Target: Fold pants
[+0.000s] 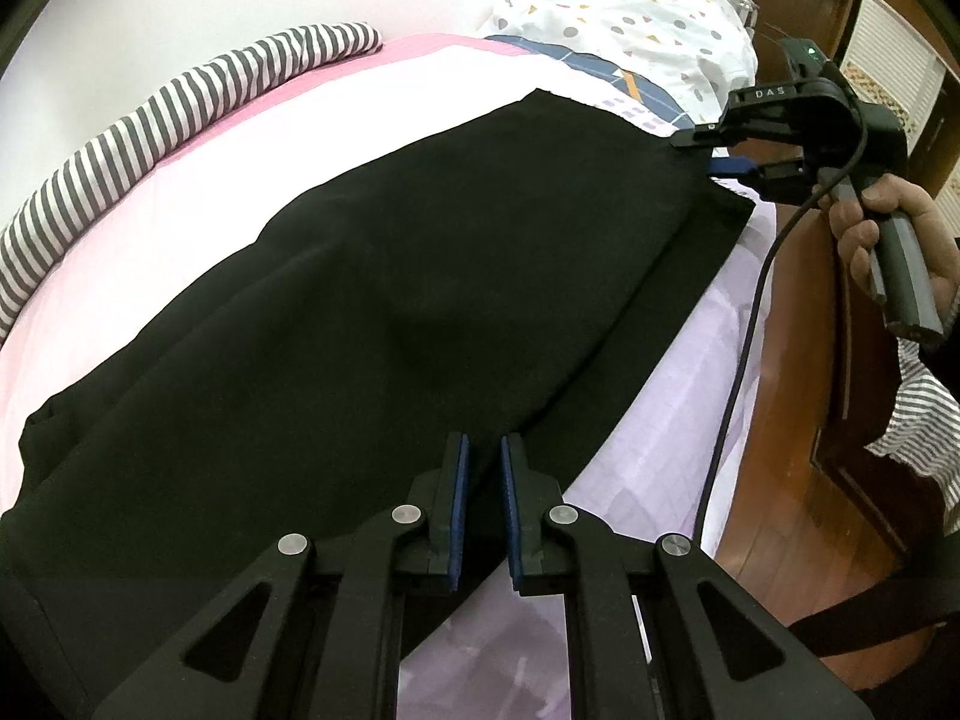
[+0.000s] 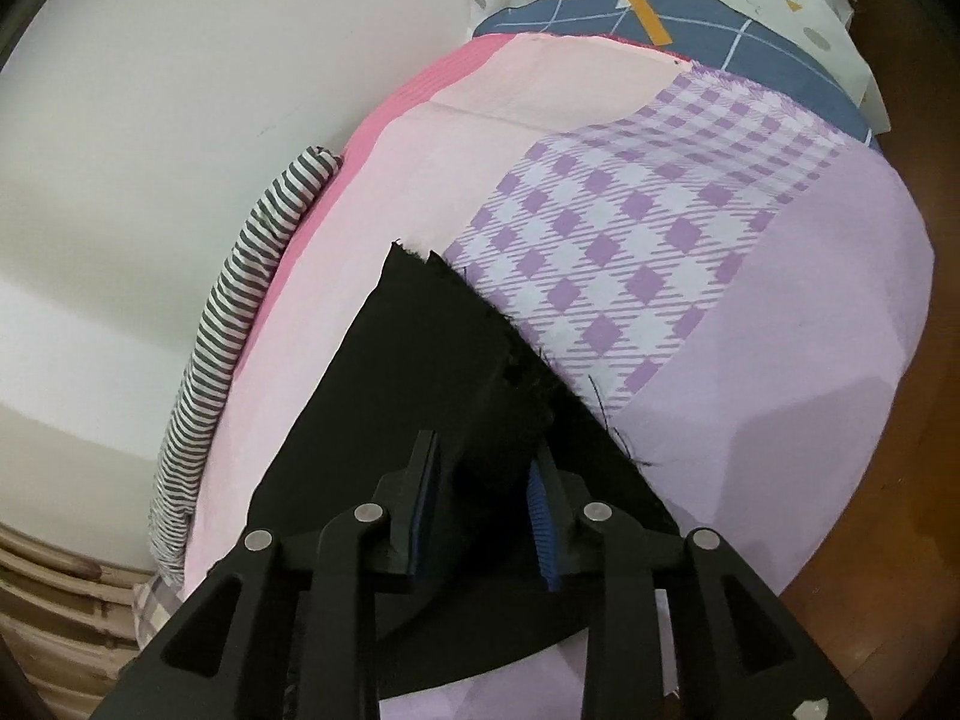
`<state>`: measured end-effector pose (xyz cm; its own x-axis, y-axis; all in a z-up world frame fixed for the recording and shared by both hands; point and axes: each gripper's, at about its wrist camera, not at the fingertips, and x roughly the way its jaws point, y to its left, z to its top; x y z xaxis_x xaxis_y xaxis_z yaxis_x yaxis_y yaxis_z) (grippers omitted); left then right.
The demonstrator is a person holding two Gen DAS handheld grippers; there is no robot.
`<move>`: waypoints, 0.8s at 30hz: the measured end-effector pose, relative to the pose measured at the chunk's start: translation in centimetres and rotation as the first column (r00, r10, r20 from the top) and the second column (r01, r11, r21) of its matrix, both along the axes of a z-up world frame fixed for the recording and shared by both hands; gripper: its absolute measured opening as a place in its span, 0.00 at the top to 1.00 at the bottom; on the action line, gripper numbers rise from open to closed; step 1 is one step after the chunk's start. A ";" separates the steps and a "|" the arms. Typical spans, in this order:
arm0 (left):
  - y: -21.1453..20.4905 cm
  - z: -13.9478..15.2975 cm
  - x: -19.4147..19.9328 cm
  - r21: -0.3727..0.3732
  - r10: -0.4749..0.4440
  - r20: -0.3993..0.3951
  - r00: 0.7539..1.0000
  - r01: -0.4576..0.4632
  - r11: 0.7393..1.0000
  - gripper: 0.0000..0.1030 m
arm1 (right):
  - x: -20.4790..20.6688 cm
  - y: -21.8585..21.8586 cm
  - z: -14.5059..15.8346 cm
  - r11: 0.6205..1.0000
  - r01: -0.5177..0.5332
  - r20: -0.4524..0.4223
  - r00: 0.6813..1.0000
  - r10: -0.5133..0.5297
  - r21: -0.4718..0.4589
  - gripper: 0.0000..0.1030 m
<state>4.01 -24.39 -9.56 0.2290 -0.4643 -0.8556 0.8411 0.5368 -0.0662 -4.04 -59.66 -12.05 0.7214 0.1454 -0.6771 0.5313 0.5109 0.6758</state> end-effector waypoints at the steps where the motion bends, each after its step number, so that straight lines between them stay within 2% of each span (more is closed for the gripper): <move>1: 0.0 0.0 0.0 0.001 0.001 0.002 1.000 -0.001 1.000 0.89 | 0.0 -0.1 0.1 1.000 0.002 -0.001 1.000 -0.002 -0.007 0.86; 5: -0.1 0.3 -0.2 -0.006 -0.008 0.015 1.000 0.008 1.000 0.90 | -0.4 0.3 2.0 0.998 -0.014 0.030 0.999 0.016 -0.060 0.95; 10: -0.2 2.4 -1.3 -0.062 -0.063 0.033 0.997 0.065 0.996 0.93 | -1.8 1.1 4.4 0.989 -0.013 0.032 0.999 0.017 -0.145 0.96; 12: -0.3 3.2 -2.2 -0.075 -0.105 0.058 0.993 0.109 0.991 0.93 | -2.6 1.5 4.6 0.986 -0.008 0.013 1.000 0.010 -0.168 0.96; 15: -0.7 2.9 -2.8 -0.056 -0.145 0.060 0.988 0.148 0.987 0.93 | -3.5 1.8 3.8 0.985 0.003 -0.014 1.000 -0.006 -0.174 0.96; 19: -0.8 1.4 -2.3 -0.027 -0.123 0.018 0.992 0.123 0.992 0.93 | -4.3 1.7 2.7 0.986 0.030 -0.034 0.999 -0.036 -0.162 0.97; 22: 0.1 1.3 -1.7 -0.049 -0.099 -0.014 0.995 0.098 0.994 0.93 | -4.4 1.8 3.0 0.984 0.037 -0.033 0.998 -0.044 -0.175 0.97; 24: 0.8 1.9 -1.3 -0.092 -0.090 -0.035 0.995 0.086 0.992 0.93 | -4.7 1.9 3.3 0.982 0.049 -0.030 0.998 -0.055 -0.181 0.98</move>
<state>2.70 -23.55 -7.68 0.1510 -0.5565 -0.8170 0.8806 0.4513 -0.1447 -8.73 -57.78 -8.77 0.7005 -0.0178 -0.7134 0.5817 0.5934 0.5563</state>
